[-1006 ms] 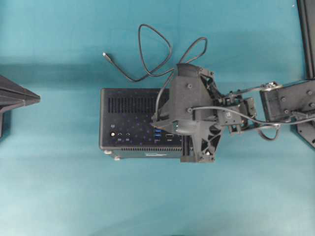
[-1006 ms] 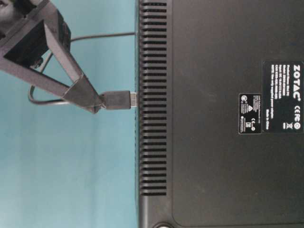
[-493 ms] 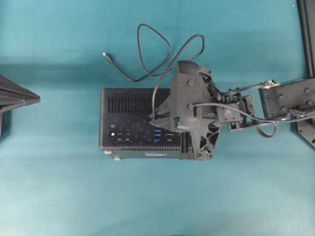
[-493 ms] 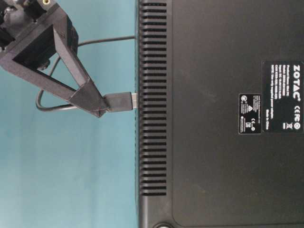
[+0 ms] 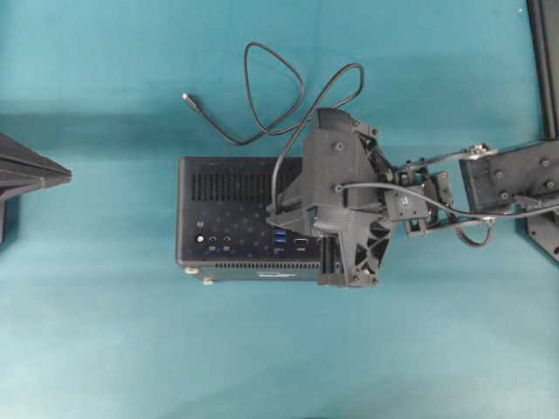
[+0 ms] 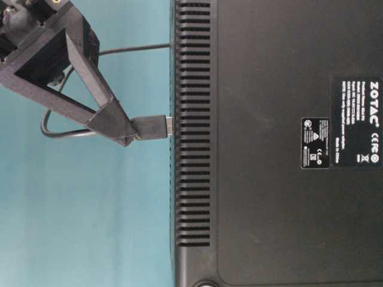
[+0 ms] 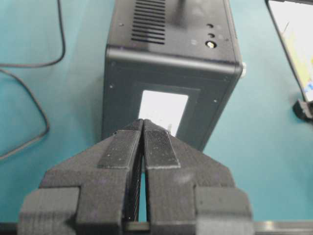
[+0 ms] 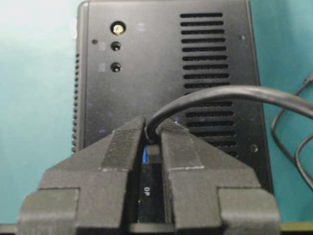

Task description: Insert the USB into the PC box with both arms.

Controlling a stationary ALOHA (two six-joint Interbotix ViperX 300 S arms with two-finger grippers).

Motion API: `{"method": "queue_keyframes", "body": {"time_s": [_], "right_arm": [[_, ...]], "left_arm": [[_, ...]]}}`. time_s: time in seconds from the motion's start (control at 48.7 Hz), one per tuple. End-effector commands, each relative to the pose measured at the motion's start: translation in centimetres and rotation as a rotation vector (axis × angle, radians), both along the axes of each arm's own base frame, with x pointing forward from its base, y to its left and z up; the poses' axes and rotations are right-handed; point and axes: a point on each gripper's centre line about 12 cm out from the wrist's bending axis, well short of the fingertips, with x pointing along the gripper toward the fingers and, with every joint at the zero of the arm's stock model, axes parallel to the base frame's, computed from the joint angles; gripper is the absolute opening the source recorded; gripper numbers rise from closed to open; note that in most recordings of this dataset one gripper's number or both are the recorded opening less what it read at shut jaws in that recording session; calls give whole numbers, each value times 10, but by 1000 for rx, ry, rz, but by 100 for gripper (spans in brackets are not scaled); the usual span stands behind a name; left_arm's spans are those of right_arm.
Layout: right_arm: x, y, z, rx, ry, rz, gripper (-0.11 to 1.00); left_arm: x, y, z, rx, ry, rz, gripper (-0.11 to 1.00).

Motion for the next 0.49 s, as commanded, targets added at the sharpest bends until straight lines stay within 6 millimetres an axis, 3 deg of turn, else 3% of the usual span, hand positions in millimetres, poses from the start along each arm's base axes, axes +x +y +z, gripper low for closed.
{"method": "queue_keyframes", "body": {"time_s": [0.0,0.103,0.349,0.472], "right_arm": [[-2,-5,-9,-6,27,-16,11],[-2,-8,-13,-4,29,-22,11],[-3,19,-13,52,15,31,11],[-4,23,-14,62,24,36,11]], "left_arm": [[1,0,5,0,-14,2,0],[1,0,5,0,-12,2,0],[1,0,3,0,-9,2,0],[1,0,3,0,-9,2,0]]}}
